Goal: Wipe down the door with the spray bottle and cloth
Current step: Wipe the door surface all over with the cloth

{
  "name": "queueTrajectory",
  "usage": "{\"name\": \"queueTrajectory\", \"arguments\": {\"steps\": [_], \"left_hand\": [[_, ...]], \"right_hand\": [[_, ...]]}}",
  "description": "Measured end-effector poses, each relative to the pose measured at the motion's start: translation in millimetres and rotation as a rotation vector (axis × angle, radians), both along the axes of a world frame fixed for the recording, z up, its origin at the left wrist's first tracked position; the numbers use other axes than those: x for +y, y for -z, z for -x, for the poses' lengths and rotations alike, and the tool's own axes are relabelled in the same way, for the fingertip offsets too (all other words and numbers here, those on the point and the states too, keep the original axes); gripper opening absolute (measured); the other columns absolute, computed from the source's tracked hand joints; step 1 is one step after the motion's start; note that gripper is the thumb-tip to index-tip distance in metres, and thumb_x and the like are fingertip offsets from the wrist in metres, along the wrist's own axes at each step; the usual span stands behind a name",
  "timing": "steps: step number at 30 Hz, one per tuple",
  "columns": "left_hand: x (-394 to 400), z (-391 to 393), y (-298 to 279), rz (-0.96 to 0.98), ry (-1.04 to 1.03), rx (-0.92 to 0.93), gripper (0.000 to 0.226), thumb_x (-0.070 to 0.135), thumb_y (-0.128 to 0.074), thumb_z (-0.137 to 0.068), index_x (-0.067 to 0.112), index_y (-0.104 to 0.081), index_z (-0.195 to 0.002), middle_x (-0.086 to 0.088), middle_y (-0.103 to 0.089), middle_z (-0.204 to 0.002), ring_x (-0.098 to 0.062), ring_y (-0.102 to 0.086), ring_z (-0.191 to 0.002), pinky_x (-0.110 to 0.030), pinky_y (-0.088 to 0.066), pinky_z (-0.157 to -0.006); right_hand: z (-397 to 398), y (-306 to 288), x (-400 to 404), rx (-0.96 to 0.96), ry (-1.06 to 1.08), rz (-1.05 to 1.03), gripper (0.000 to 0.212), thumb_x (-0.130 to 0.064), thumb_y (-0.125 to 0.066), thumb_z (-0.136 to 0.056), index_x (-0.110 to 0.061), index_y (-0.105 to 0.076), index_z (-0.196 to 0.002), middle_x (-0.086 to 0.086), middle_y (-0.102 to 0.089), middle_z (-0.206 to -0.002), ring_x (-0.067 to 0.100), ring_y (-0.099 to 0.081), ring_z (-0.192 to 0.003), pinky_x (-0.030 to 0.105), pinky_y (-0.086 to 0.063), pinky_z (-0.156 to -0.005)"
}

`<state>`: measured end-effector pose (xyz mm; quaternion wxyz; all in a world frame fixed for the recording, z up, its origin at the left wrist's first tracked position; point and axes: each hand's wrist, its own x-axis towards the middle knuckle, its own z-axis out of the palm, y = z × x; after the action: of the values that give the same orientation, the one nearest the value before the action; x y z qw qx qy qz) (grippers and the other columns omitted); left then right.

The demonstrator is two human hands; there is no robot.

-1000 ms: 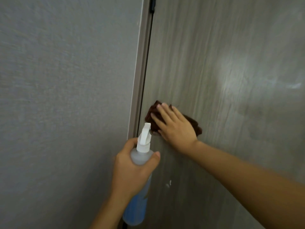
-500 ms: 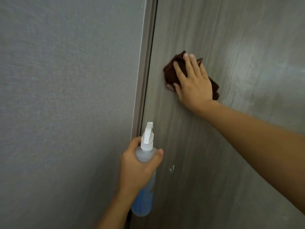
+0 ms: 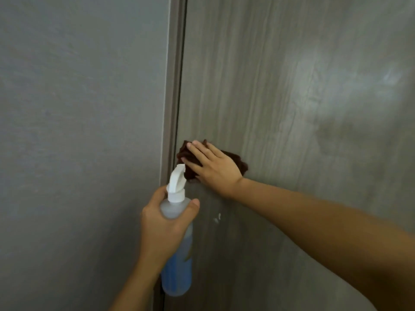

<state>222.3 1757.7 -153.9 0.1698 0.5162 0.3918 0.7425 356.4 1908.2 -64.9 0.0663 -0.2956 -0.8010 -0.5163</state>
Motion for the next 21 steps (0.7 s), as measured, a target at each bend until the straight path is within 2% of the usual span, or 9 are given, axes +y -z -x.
{"name": "queueTrajectory", "arguments": {"steps": [2,5,8,11,14,16,18,21], "left_hand": [[-3.4,-3.2,-0.2,0.015,0.016,-0.006,0.039,0.046,-0.083,-0.069,0.023,-0.072,-0.099,0.004,-0.075,-0.084,-0.012,-0.073,-0.072,-0.019,-0.056,-0.062],[-1.7,-5.8,4.2,0.045,0.051,-0.007,0.03,0.037,-0.082,-0.072,0.018,-0.071,-0.092,-0.002,-0.074,-0.078,-0.015,-0.072,-0.067,-0.024,-0.057,-0.06],[1.1,-9.4,12.2,0.036,0.071,-0.003,0.029,0.033,-0.082,-0.072,0.014,-0.07,-0.09,-0.005,-0.072,-0.076,-0.014,-0.07,-0.065,-0.024,-0.057,-0.059],[5.5,-19.1,29.1,0.063,0.098,0.016,0.031,0.036,-0.083,-0.072,0.018,-0.071,-0.093,-0.003,-0.072,-0.077,-0.013,-0.07,-0.067,-0.023,-0.056,-0.06],[10.9,-31.8,60.3,0.148,0.11,0.055,0.04,0.05,-0.08,-0.069,0.026,-0.072,-0.1,0.005,-0.075,-0.082,-0.014,-0.073,-0.073,-0.032,-0.061,-0.065],[12.8,-41.9,83.6,0.213,0.122,0.079,0.04,0.051,-0.079,-0.068,0.03,-0.073,-0.102,0.011,-0.076,-0.084,-0.009,-0.073,-0.074,-0.03,-0.06,-0.066],[12.7,-52.2,101.2,0.281,0.138,0.106,0.032,0.046,-0.082,-0.069,0.029,-0.074,-0.095,0.012,-0.074,-0.079,-0.006,-0.07,-0.069,-0.025,-0.056,-0.062],[13.8,-62.3,117.3,0.358,0.191,0.103,0.021,0.023,-0.089,-0.077,0.022,-0.073,-0.09,0.008,-0.073,-0.075,-0.005,-0.068,-0.065,-0.021,-0.052,-0.06]], "right_hand": [[-5.1,-31.4,-4.8,0.075,0.01,-0.023,0.06,-0.042,-0.039,-0.103,-0.023,-0.033,-0.16,0.02,-0.016,-0.169,0.035,-0.014,-0.157,0.046,0.0,-0.125],[-20.9,-99.4,-10.6,0.363,0.004,-0.097,0.062,-0.041,-0.042,-0.105,-0.019,-0.029,-0.162,0.02,-0.011,-0.169,0.036,-0.009,-0.158,0.045,0.002,-0.125],[-43.4,-137.0,-14.1,0.548,0.02,-0.178,0.063,-0.039,-0.042,-0.105,-0.015,-0.028,-0.161,0.021,-0.012,-0.169,0.038,-0.01,-0.157,0.05,-0.005,-0.126],[-49.5,-127.7,-11.1,0.577,0.031,-0.218,0.063,-0.04,-0.038,-0.105,-0.014,-0.027,-0.161,0.022,-0.015,-0.168,0.039,-0.012,-0.157,0.053,-0.011,-0.127],[-48.3,-100.5,-11.0,0.55,0.027,-0.215,0.062,-0.04,-0.033,-0.105,-0.013,-0.028,-0.161,0.024,-0.018,-0.168,0.04,-0.014,-0.156,0.052,-0.011,-0.127],[-47.7,-83.5,-11.0,0.533,0.019,-0.21,0.062,-0.039,-0.034,-0.104,-0.012,-0.029,-0.16,0.024,-0.019,-0.167,0.04,-0.015,-0.156,0.052,-0.01,-0.126],[-47.0,-67.0,-9.7,0.525,0.005,-0.213,0.061,-0.038,-0.038,-0.105,-0.012,-0.031,-0.16,0.024,-0.02,-0.167,0.04,-0.017,-0.156,0.052,-0.012,-0.126],[-49.9,-46.0,-9.0,0.49,-0.014,-0.197,0.06,-0.036,-0.043,-0.105,-0.013,-0.034,-0.159,0.023,-0.023,-0.166,0.04,-0.019,-0.155,0.051,-0.013,-0.126]]}}
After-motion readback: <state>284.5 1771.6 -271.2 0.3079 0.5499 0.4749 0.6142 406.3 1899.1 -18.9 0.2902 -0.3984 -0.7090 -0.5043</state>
